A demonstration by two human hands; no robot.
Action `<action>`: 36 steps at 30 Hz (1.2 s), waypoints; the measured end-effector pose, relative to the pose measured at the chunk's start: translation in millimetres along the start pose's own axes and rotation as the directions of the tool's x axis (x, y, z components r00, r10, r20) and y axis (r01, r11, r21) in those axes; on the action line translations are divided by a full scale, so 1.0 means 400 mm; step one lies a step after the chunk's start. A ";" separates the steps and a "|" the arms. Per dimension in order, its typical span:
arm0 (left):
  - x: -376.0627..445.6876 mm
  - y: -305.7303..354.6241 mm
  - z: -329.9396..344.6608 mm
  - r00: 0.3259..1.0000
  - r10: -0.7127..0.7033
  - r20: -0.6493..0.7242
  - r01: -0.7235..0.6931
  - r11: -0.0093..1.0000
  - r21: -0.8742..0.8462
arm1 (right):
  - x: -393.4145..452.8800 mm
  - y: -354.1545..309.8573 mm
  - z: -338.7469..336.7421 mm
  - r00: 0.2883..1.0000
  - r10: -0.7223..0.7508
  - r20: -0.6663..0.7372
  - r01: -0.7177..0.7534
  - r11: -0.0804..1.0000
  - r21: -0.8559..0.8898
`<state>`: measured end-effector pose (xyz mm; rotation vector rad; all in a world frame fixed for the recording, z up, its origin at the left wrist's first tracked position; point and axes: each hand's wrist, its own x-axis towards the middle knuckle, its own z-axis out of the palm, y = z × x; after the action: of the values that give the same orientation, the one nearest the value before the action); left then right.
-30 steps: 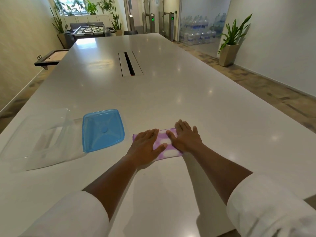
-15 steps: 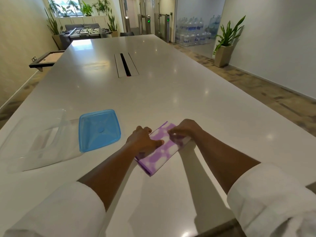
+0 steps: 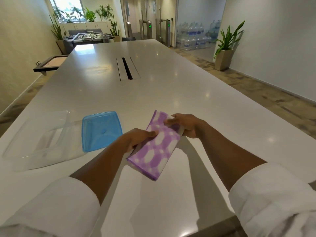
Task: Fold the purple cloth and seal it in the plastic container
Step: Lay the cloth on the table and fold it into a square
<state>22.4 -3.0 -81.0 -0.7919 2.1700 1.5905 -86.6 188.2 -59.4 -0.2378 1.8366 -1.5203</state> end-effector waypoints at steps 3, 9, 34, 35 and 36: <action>-0.008 0.008 -0.012 0.999 0.023 -0.045 -0.031 0.981 -0.193 | 0.012 -0.022 0.014 0.997 -0.058 -0.043 0.067 0.971 0.228; -0.015 0.033 -0.020 0.972 0.129 -0.195 -0.202 0.883 -0.424 | 0.012 -0.009 0.064 0.999 0.035 -0.025 -0.026 0.957 0.289; -0.044 -0.111 -0.053 0.766 0.640 -0.063 -0.501 0.655 0.565 | -0.037 0.096 0.033 0.862 -0.448 0.235 0.463 0.511 -0.724; -0.046 -0.110 -0.051 0.776 0.629 -0.035 -0.496 0.644 0.582 | -0.038 0.093 0.036 0.867 -0.428 0.257 0.459 0.479 -0.748; -0.049 -0.108 -0.048 0.784 0.621 -0.016 -0.490 0.635 0.597 | -0.039 0.091 0.040 0.870 -0.409 0.276 0.454 0.446 -0.771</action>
<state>65.4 -26.0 -96.7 -0.0835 3.0454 0.9517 -54.4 194.9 -86.5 -1.2811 2.4539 -0.7635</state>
